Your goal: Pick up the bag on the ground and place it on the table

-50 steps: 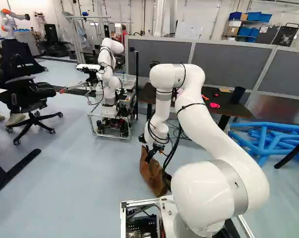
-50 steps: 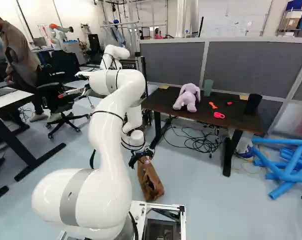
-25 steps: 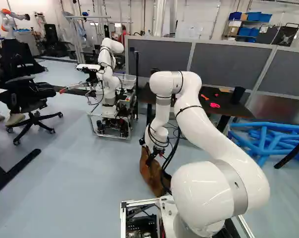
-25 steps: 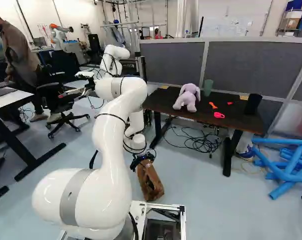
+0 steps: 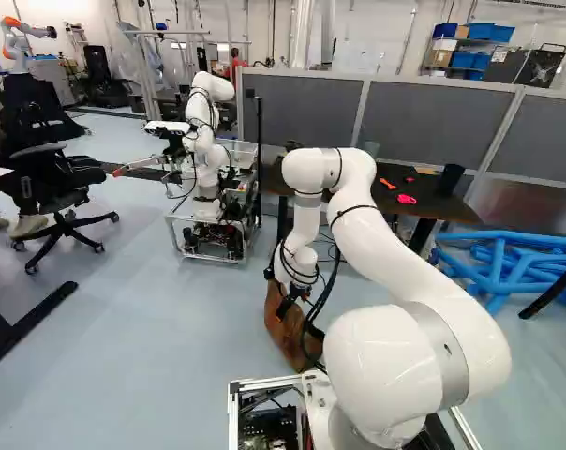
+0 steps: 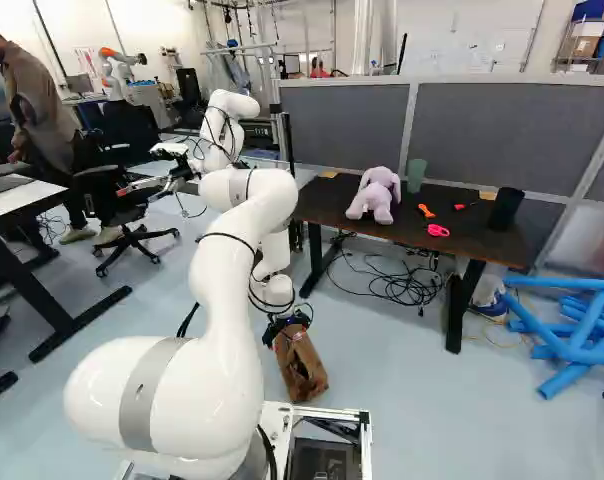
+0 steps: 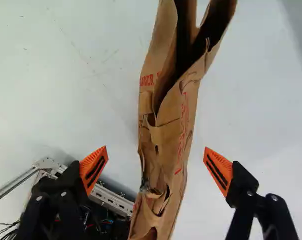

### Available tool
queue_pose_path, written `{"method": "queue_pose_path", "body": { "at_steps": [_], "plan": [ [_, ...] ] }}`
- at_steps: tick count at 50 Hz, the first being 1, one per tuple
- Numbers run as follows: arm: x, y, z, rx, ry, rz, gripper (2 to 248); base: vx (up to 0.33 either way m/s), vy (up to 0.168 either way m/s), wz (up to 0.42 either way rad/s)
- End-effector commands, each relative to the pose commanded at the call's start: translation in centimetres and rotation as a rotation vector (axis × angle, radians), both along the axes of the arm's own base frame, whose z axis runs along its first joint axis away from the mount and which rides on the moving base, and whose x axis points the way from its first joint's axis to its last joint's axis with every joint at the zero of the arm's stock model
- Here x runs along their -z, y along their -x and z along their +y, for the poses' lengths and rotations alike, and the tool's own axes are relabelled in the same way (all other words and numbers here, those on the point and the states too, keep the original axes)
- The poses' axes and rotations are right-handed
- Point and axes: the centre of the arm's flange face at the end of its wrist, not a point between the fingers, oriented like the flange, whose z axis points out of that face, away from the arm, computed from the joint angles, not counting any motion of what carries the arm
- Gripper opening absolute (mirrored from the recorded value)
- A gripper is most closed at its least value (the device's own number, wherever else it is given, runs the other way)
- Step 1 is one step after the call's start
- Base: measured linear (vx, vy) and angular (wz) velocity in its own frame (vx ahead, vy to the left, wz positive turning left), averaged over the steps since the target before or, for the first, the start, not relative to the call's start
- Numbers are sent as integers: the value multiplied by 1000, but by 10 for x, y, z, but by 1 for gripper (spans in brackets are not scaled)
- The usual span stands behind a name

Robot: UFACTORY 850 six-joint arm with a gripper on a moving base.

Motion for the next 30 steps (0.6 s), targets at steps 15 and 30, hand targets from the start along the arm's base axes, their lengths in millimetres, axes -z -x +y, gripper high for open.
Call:
{"method": "queue_pose_path", "body": {
  "at_steps": [15, 30],
  "plan": [
    [23, -1, 0, 0, 0, 6, 247, 0, 0, 0],
    [30, -1, 0, 0, 0, 8, 207, 0, 0, 0]
  ]
}}
